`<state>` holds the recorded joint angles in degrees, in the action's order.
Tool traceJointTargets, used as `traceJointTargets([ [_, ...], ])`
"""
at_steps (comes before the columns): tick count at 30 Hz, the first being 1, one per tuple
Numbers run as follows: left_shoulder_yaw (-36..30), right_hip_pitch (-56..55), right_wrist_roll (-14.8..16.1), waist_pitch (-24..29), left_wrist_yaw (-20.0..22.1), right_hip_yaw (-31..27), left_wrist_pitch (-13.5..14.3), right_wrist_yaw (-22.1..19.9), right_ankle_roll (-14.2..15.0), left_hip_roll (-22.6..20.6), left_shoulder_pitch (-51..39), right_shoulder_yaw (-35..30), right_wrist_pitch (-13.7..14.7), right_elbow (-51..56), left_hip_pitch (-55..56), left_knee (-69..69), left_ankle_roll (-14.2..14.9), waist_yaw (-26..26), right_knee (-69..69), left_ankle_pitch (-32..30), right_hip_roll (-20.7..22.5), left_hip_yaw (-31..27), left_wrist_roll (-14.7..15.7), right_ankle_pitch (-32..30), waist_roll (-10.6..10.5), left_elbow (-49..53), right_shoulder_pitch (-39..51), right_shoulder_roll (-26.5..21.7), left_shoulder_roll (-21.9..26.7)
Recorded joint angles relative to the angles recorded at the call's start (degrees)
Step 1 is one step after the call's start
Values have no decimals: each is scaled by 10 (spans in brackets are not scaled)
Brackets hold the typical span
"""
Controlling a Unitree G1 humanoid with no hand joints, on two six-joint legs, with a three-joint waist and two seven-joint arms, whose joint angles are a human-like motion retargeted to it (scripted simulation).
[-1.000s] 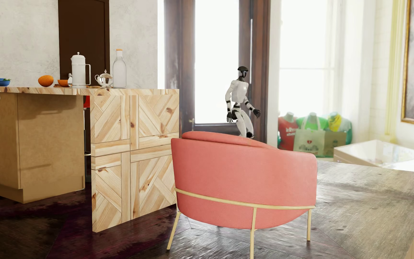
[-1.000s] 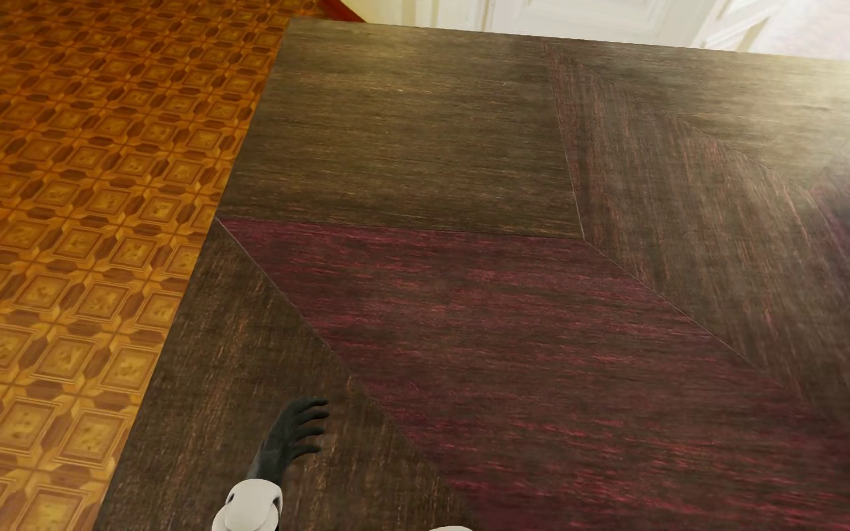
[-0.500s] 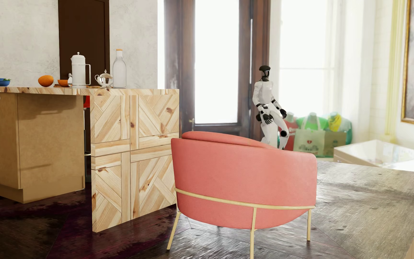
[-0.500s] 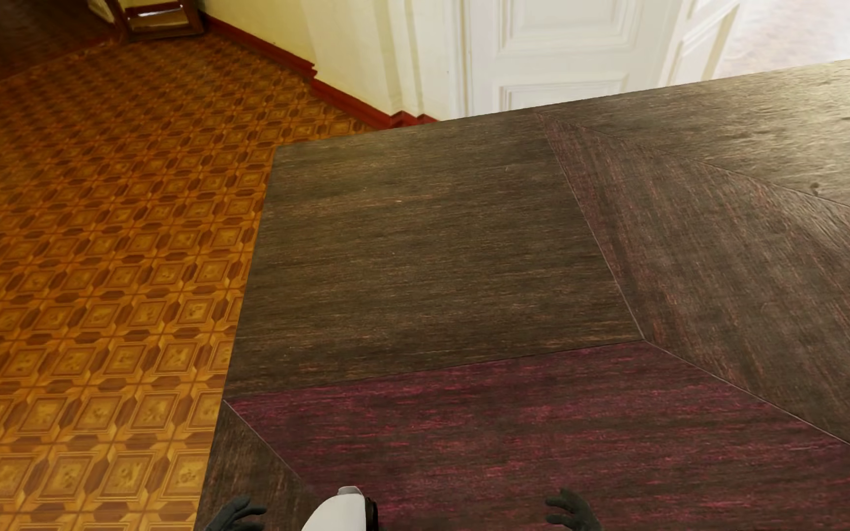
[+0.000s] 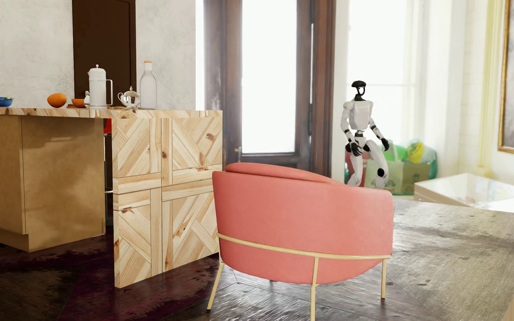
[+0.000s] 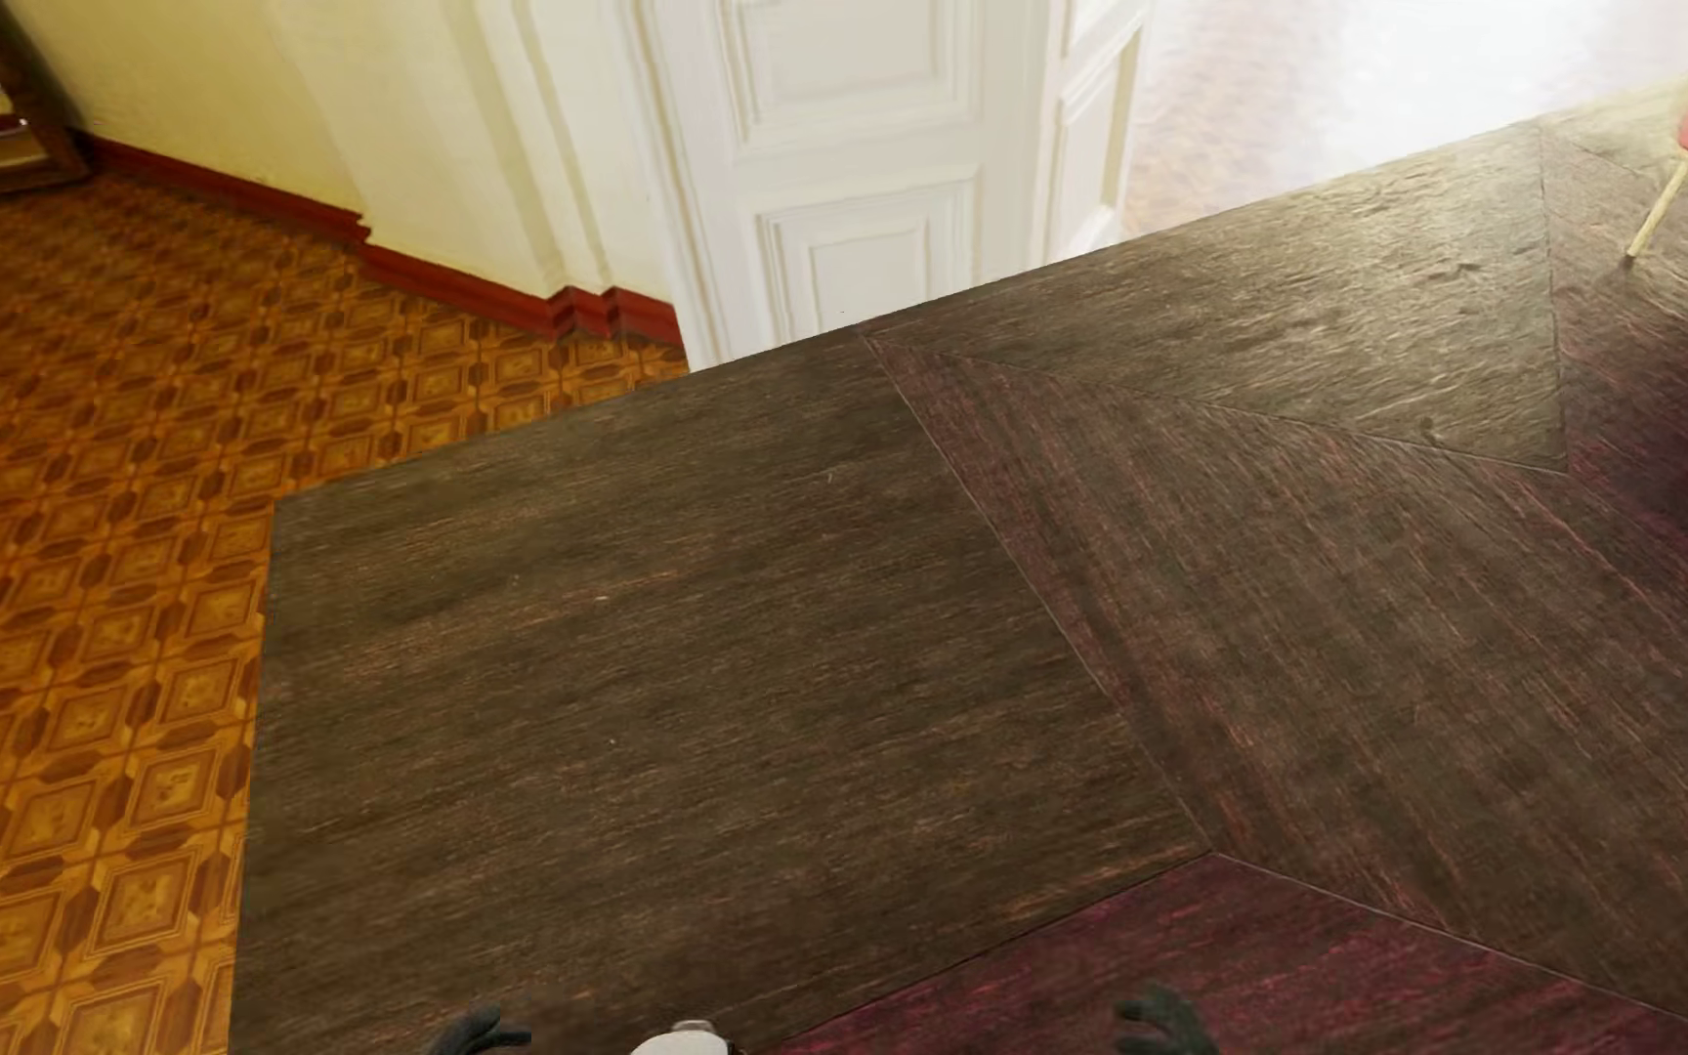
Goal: Move towards the armchair
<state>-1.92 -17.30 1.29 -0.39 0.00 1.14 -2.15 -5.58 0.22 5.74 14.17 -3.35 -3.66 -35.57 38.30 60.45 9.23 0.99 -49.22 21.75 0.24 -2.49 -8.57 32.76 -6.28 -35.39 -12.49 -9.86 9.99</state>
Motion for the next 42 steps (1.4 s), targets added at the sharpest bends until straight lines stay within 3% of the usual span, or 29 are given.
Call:
traceJointTargets([
  [1, 7, 18, 1, -7, -5, -12, 11, 13, 5, 5, 24, -4, 20, 15, -5, -88, 9, 9, -7, -5, 3, 9, -1, 24, -18, -21, 31, 10, 14],
  [2, -1, 14, 3, 6, -1, -30, 17, 37, -5, 5, 28, -19, 35, 5, -33, -87, -7, 38, -66, -43, -3, 28, 12, 21, -8, -27, 67, 27, 36],
  [3, 5, -19, 12, 24, 18, -29, 20, 73, -35, 5, -5, -20, 43, -13, -73, -101, -61, 61, -157, -25, -12, 49, 42, -61, 14, -13, 64, 18, 48],
  [4, 13, -60, 21, 28, 45, -18, 32, 107, -57, 5, -40, 7, 41, -3, -107, -122, -47, 85, -213, -12, -26, 68, 77, -129, 42, -7, 25, 12, 53],
  [5, 12, -87, 24, 34, 74, 4, 37, 128, -58, 7, -80, 13, 25, -4, -146, -144, -53, 120, -215, 1, -41, 85, 109, -121, 67, 9, -4, -14, 43],
  [7, -49, -104, -3, 19, 103, 26, 49, 105, -53, 14, -148, 30, -20, 6, -178, -115, -27, 156, -68, 33, -48, 87, 140, -59, 109, 44, -84, -6, -5],
  [8, -57, -90, -15, 15, 97, 24, 64, 74, -22, 28, -168, -19, -35, -61, -131, 3, -10, 146, -47, -15, -34, 64, 134, -35, 112, 20, -86, -24, -40],
  [10, -79, -38, 0, 22, 51, 11, 71, 15, -18, -11, -105, -8, -64, -71, -46, 80, 11, 82, -26, -32, -12, 11, 93, -2, 87, 5, -74, -17, -25],
  [12, -5, 28, 24, 25, 5, -2, 50, -22, -11, -18, -31, 1, -59, -10, 17, 3, 20, 23, 14, -11, 13, 15, 45, 21, 39, -4, -16, 2, -6],
  [13, 9, 26, 21, 28, -3, -13, 51, -18, -13, -17, -9, 6, -42, 26, 10, -79, 22, 27, -43, -45, 22, 13, 33, 19, 25, -36, 23, 16, 15],
  [15, 9, -69, 10, 32, 25, -5, 42, 39, -72, -15, -31, -22, 12, -20, -34, -72, -100, 57, -232, -13, 5, 54, 44, -120, 60, -53, 52, 20, 56],
  [17, 5, -139, 13, 34, 83, 26, 32, 102, -42, -6, -66, 6, 23, 5, -109, -104, -54, 110, -245, 25, -17, 87, 82, -106, 98, -1, 12, 6, 38],
  [18, -16, -156, 10, 26, 102, 30, 33, 110, -30, -3, -93, 22, 14, 12, -146, -125, -71, 138, -198, 42, -18, 99, 101, -74, 109, 11, -12, 8, 22],
  [20, -38, -158, -4, 25, 109, 28, 38, 89, -24, 7, -153, 2, -14, 10, -163, -27, -43, 153, -51, 40, -29, 113, 125, -68, 136, 42, -40, 2, -19],
  [22, -51, -113, -10, 32, 71, 21, 70, 47, -39, -18, -120, -29, -26, -86, -53, 122, -23, 94, -50, -62, -1, 34, 105, -54, 95, 2, -22, -27, -30],
  [25, -11, -21, -11, 25, -2, -11, 33, 4, -28, -19, -15, -2, -46, 9, 26, -44, 4, 20, -15, -2, 30, 7, 37, 4, 21, -5, -11, 24, -2],
  [26, 1, -3, -14, 24, -13, -21, 30, 15, -33, 13, -7, -32, -43, 15, 19, -111, 20, 34, -37, -78, 44, 14, 25, 26, 2, -43, 31, 16, 14],
  [27, -4, -33, -7, 33, -6, -23, 29, 41, -50, 8, -18, -19, -33, 10, -6, -102, -5, 64, -143, -82, 28, 35, 30, -20, 24, -53, 55, 29, 46],
  [28, 7, -71, 4, 34, 15, -10, 31, 72, -57, 9, -36, -19, -16, -20, -32, -102, -62, 78, -223, -56, 10, 57, 45, -98, 46, -44, 61, 23, 57],
  [29, -1, -96, 18, 32, 49, 9, 32, 104, -36, 11, -58, 6, -2, -32, -68, -116, -45, 90, -243, -35, -11, 76, 65, -127, 69, -18, 33, 15, 45],
  [30, -9, -109, 27, 34, 78, 20, 40, 118, -13, 16, -80, 15, -5, -20, -113, -135, -39, 119, -231, -18, -17, 89, 88, -93, 91, 6, 1, 8, 34],
  [31, -24, -120, 30, 27, 103, 26, 46, 120, -11, 22, -99, 20, -14, -3, -146, -146, -33, 149, -181, 2, -22, 99, 108, -67, 106, 33, -27, -3, 14],
  [32, -48, -112, 26, 18, 115, 19, 47, 109, -38, 24, -136, 26, -20, -8, -156, -115, -21, 149, -59, 29, -32, 99, 118, -45, 120, 49, -56, -17, -2],
  [34, -46, -51, 13, 24, 98, 10, 82, 45, -40, 10, -123, -25, -29, -82, -70, 93, -3, 100, -36, -68, -2, 23, 97, -7, 94, 5, -52, -28, -33],
  [35, -34, -18, 13, 25, 78, -1, 78, 14, -39, -9, -89, -12, -39, -69, -33, 108, 2, 68, -11, -47, 8, 10, 78, 3, 77, 1, -45, -11, -18],
  [38, 19, 37, 19, 36, 28, -25, 33, -25, -35, -6, -2, -13, -44, 14, 3, -107, 21, 33, -60, 4, 38, 17, 38, 6, 8, -14, 30, 17, 12],
  [39, 12, -8, 15, 33, 32, -21, 38, -8, -37, -3, -4, -14, -34, 1, -15, -109, 1, 58, -170, -79, 27, 34, 48, -63, 14, -48, 51, 24, 38],
  [40, 12, -47, 14, 38, 47, -10, 28, 21, -45, -3, -24, -11, -20, -28, -47, -112, -64, 78, -246, -52, 6, 59, 65, -142, 35, -45, 55, 22, 54],
  [42, 6, -116, 10, 39, 87, 18, 36, 83, -29, 6, -86, 17, -16, -10, -119, -140, -43, 132, -258, -15, -12, 85, 103, -103, 74, -6, -12, -7, 52],
])
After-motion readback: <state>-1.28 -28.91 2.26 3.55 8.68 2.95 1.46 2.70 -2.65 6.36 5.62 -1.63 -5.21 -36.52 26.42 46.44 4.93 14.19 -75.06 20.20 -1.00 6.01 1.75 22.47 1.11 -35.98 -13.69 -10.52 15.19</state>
